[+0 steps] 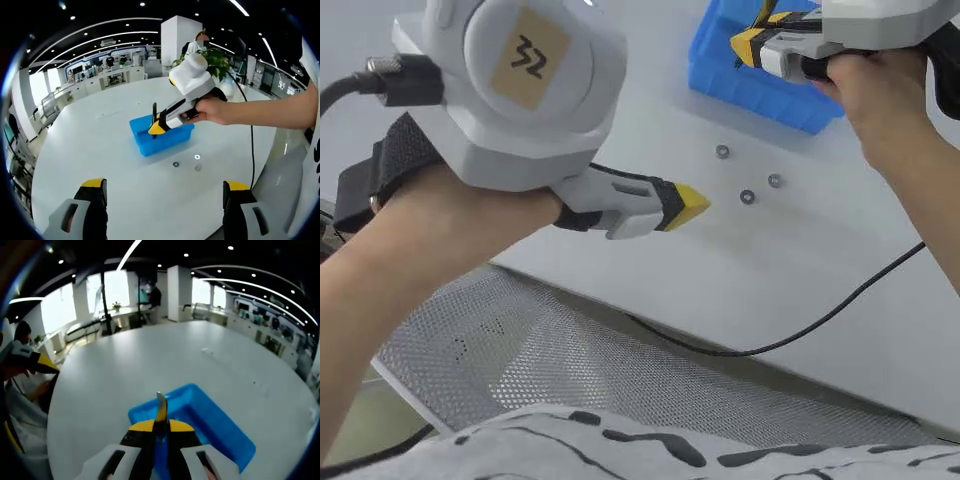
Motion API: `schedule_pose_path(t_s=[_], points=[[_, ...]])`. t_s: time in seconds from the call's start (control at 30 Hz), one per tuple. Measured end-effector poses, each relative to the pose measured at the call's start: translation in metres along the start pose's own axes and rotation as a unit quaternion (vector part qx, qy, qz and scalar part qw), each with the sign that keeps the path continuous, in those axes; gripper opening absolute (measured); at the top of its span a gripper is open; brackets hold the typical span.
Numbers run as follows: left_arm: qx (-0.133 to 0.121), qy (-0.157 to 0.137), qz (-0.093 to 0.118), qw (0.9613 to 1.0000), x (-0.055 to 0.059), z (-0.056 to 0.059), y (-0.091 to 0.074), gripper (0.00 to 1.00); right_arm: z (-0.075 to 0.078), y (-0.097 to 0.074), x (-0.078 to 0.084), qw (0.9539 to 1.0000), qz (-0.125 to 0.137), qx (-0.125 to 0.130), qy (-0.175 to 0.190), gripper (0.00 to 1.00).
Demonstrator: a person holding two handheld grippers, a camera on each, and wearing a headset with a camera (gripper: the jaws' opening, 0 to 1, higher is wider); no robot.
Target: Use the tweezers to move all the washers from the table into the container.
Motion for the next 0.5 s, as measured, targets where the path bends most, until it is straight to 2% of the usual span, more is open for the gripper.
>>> schedule_pose_path(t_s=[0.27,0.37,0.5], points=[[0.002,0.006,-0.003,1.0000,-0.0014,-0.0006,0.0016,0.99,-0.0016,0.0061,0.0046,0.9999,-0.011,-0.004,-0.006,0.04],[0.004,0.007,-0.003,1.0000,-0.0016,0.0000,0.0020,0.99,0.0006,0.0073,0.0056,1.0000,0.003,-0.007,0.003,0.03],[0.009,0.012,-0.002,0.9999,-0.0023,0.0028,0.0021,0.99,0.0071,0.0078,0.0065,0.9998,0.002,-0.009,0.018,0.03]])
Point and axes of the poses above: the centre of the closed fingertips' face, and the gripper's own axes: y roughly forward along the fingers, z roughly to its right, x roughly out of its underside, the point moved 10 cm from there along -y, roughly backward along the fingers, and after that the axes turned 8 degrees about -z, right-handed, at the moved point
